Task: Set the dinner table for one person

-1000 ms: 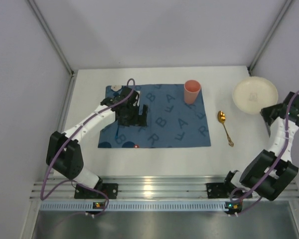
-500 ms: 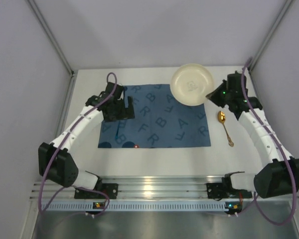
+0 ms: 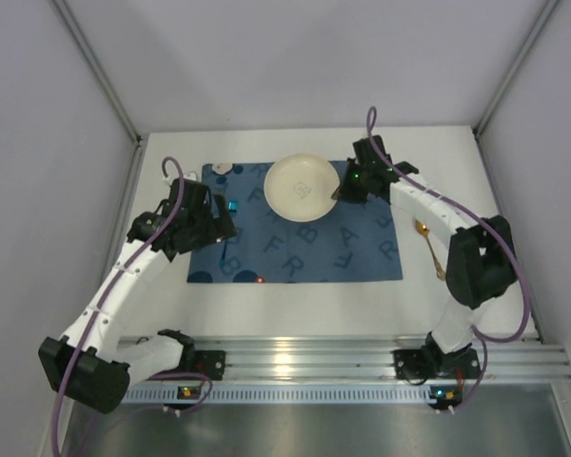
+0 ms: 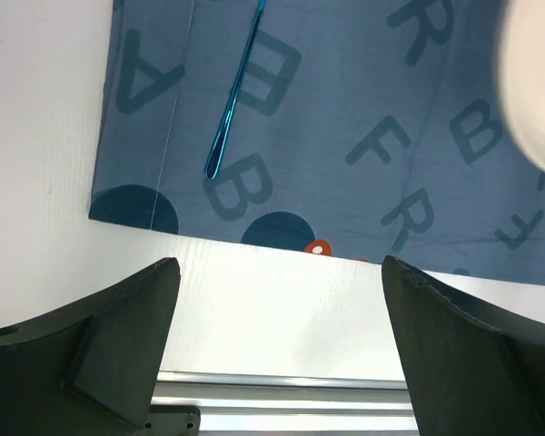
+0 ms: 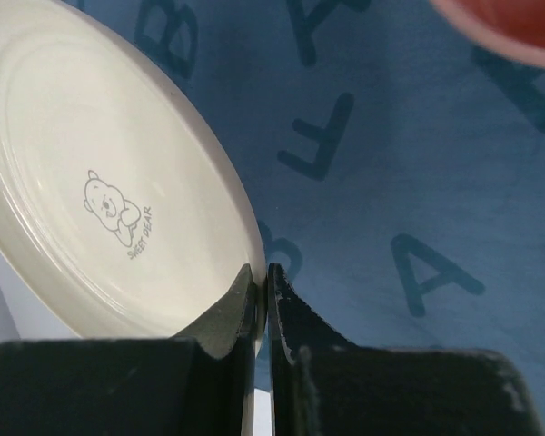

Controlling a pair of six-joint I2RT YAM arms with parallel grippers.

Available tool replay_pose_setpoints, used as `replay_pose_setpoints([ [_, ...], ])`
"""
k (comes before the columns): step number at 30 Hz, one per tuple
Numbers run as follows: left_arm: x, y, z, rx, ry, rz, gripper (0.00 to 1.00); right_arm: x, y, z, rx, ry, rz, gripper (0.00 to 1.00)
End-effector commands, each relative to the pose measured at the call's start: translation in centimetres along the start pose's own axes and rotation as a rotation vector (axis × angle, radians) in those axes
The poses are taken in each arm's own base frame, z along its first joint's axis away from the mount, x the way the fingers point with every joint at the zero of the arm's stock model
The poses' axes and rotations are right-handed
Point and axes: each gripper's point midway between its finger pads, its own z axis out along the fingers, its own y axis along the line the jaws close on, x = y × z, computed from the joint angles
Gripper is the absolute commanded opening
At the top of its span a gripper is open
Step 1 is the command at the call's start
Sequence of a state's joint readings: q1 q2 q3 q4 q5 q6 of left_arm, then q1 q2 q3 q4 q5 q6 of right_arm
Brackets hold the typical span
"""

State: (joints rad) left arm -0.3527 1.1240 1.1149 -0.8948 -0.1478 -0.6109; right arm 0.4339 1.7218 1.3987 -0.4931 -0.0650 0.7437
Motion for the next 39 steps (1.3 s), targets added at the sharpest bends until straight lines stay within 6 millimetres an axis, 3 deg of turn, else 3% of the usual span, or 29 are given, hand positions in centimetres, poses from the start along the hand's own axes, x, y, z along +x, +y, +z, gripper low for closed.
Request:
replay_pose_setpoints([
  [1,0.4,0.9,-1.5,-0.023,-0.018,-0.046,0.98,1.2,3.1,1.7,-0.085,0.044,-0.058,0.0],
  [5,0.6,1.8,-2.9,-0.041,-0.032,-0.063,0.98,4.4,1.8,5.1,-0.063,0.158,-0.025,0.0],
  [8,0.9,2.4,-3.5,-0.059,-0.031,-0.074,0.98,5.9,1.3,6.3,-0.052,0.203,-0.023,0.0],
  [14,1.7,2.9,-4.4,-0.063,-0.021,-0.1,0.98,8.5,0.8,8.0,-0.068,0.276,-0.038,0.0],
  [18,1.6,2.7,-4.3,-0.061,-0.014,-0.095,0.98,9.0,0.6,7.6,-0.058,0.278,-0.06,0.0],
  [20,1.5,2.6,-4.2,-0.062,-0.01,-0.087,0.98,8.8,0.8,6.8,-0.063,0.262,-0.071,0.11],
  [21,1.4,2.5,-4.1,-0.061,-0.009,-0.085,0.98,8.9,0.5,6.6,-0.056,0.264,-0.073,0.3],
  [24,1.1,2.0,-3.8,-0.045,-0.007,-0.08,0.98,8.5,0.6,5.5,-0.054,0.247,-0.091,0.63],
  [27,0.9,1.4,-3.5,-0.027,0.0,-0.08,0.98,6.8,2.6,3.5,-0.106,0.194,-0.143,0.73],
  [29,1.0,1.1,-3.3,-0.018,0.005,-0.076,0.98,5.3,4.2,1.3,-0.137,0.142,-0.202,0.75],
  [31,1.0,1.0,-3.1,-0.012,0.007,-0.072,0.98,3.2,6.8,-2.0,-0.185,0.068,-0.247,0.75],
  [33,1.0,0.8,-2.9,-0.003,0.012,-0.068,0.98,1.5,7.8,-4.6,-0.204,0.006,-0.276,0.76],
  [34,1.0,0.6,-2.6,0.004,0.013,-0.064,0.98,0.0,8.0,-7.0,-0.202,-0.065,-0.283,0.77],
  [37,1.5,0.2,-1.9,0.018,0.03,-0.054,0.98,-1.8,5.9,-10.4,-0.19,-0.129,-0.29,0.8],
  [39,1.6,-0.4,-1.5,0.035,0.034,-0.048,0.98,-3.0,1.0,-10.8,-0.103,-0.128,-0.246,0.81],
])
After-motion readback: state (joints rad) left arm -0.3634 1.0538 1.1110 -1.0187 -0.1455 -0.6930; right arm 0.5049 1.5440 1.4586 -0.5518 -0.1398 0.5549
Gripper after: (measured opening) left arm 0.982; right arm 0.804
